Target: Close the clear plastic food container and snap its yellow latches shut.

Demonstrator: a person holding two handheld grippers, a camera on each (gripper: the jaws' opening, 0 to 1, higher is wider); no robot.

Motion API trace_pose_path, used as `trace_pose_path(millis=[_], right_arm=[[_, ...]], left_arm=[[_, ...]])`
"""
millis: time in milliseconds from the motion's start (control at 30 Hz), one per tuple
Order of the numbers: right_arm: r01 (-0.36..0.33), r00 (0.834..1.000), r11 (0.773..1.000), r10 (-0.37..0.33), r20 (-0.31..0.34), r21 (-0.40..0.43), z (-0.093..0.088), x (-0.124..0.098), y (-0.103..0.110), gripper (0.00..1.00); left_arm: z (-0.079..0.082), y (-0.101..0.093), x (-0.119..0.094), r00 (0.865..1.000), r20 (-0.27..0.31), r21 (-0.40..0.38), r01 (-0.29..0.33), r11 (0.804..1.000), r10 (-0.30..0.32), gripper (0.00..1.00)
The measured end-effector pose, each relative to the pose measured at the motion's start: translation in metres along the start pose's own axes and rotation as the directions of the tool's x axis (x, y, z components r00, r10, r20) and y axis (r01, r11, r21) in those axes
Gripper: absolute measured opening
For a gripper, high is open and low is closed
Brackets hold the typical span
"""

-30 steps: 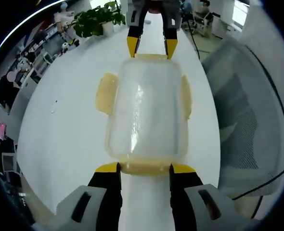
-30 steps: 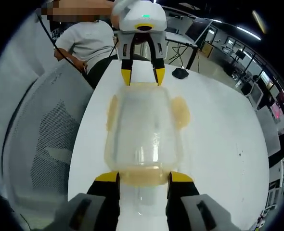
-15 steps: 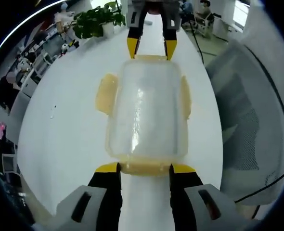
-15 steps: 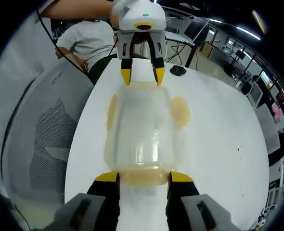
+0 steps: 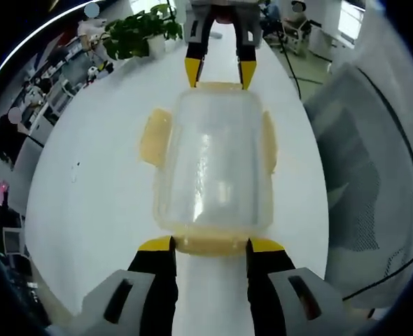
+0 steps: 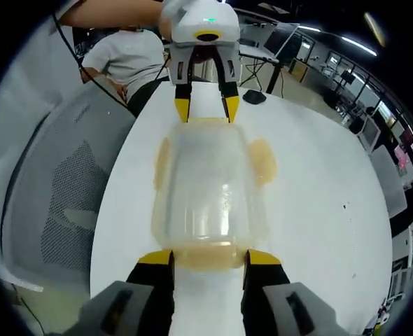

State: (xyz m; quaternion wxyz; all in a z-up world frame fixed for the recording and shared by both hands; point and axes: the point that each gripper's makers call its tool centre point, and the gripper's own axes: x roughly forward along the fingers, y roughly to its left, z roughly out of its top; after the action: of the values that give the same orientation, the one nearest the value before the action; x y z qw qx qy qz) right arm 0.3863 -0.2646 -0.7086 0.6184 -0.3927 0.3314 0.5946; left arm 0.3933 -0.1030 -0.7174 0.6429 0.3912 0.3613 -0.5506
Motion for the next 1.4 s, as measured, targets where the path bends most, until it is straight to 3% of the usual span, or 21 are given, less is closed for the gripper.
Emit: trace_pose_path(millis=[633,1400], right_arm=[[0.000,1.000,1.000,0.000,-0.002,0.026,-0.025,-0.003,-0.010,0.34],[-0.040,0.999,0.997,0.040,0.010,0.063,-0.035,0.008,-0.024,0.35]], left_arm=[[0.020,0.010,0.013,1.000,0.007,0.007,0.005,1.000,-0.005,0.35],[0.017,0.026,0.028,0.999,0.017,-0.007,0.045,0.999,-0.045,0.36]])
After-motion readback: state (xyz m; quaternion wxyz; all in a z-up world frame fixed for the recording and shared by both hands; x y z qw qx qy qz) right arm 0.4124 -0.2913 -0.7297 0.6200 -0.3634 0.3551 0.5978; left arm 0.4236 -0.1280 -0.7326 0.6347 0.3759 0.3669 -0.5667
